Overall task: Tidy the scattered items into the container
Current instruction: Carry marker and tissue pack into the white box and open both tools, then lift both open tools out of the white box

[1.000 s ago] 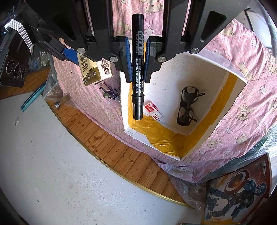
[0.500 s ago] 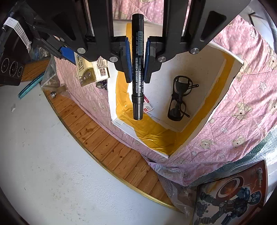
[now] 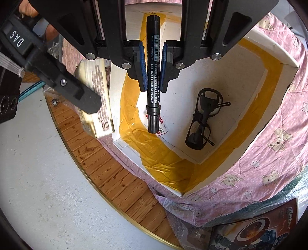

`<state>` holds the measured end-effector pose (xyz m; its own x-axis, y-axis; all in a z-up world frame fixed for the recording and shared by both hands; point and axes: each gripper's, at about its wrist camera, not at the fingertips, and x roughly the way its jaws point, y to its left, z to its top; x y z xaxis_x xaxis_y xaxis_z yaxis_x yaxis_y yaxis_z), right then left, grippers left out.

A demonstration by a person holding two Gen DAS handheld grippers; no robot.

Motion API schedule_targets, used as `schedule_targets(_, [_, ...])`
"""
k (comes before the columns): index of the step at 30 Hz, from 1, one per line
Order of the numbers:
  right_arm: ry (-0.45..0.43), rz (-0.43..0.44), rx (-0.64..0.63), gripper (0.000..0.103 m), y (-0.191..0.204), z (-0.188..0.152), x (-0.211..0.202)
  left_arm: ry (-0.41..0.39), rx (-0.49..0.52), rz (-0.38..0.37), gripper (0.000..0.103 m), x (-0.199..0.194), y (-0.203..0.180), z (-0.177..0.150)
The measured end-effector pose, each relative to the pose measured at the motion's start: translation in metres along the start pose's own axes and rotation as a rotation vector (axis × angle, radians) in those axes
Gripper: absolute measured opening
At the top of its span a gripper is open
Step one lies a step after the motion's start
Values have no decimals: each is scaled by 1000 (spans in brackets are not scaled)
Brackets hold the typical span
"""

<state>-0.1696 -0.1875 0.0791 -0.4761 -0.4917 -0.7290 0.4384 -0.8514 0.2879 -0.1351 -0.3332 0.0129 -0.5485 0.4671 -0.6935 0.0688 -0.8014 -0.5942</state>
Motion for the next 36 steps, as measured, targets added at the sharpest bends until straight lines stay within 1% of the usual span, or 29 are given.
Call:
schedule_targets(9, [78,-24,-12,53,-11,40,45,68,-22,-3,14,25,0,1])
schedule_targets(14, [116,-43,-35,53,-13,60,74,93,-31,14,14,37,4,4])
schedule_targets(16, [121,-45,-48,55,-11,66,84,109,-36,20,15,43,6,5])
schedule_targets(17, [126,-49,-58,55,-11,68,90,123,-39,22,18,46,7,5])
schedule_targets(18, [132,-61,-61,56,-12,70,96,133,-41,25,25,49,8,4])
schedule_targets(20, [144,-72,-53,56,-15,69,103,140,-42,40,31,51,10,3])
schedule_targets(25, [148,-61,-19,56,-23,59,102,125,-32,46,32,44,11,0])
schedule_targets(28, [148,-62,-6,57,-26,53,98,136,-24,43,32,45,7,-5])
schedule_targets(32, [120,-32,48,57,-29,44,78,142,2,38,32,39,-2,-14])
schedule_targets(36, [105,10,99,57,-28,23,53,138,31,48,32,29,-10,-21])
